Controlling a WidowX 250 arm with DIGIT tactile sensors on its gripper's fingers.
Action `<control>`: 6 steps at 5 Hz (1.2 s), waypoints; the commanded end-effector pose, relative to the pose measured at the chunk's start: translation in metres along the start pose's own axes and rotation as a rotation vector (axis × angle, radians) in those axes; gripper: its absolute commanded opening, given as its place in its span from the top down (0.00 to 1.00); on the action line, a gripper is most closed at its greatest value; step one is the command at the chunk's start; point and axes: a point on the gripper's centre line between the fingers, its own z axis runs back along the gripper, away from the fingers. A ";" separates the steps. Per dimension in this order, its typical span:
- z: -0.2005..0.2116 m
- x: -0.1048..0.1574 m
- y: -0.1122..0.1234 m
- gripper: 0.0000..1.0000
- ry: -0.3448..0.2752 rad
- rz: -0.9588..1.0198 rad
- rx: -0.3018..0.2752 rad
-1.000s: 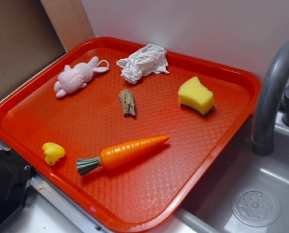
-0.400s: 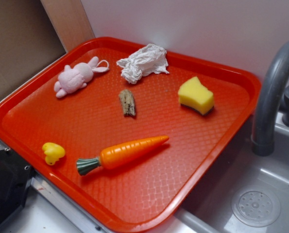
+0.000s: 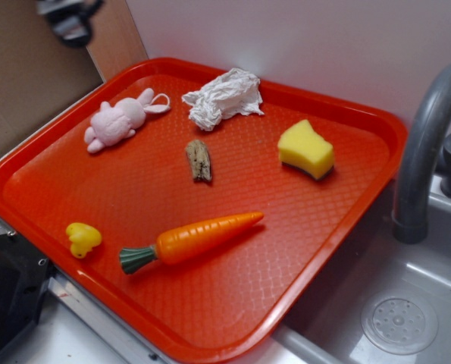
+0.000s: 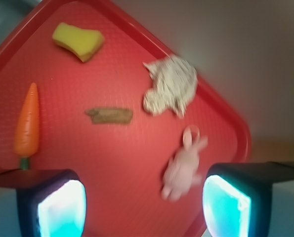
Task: Grab the green sponge.
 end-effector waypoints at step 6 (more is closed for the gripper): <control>-0.106 0.123 -0.066 0.00 -0.452 -0.710 -0.319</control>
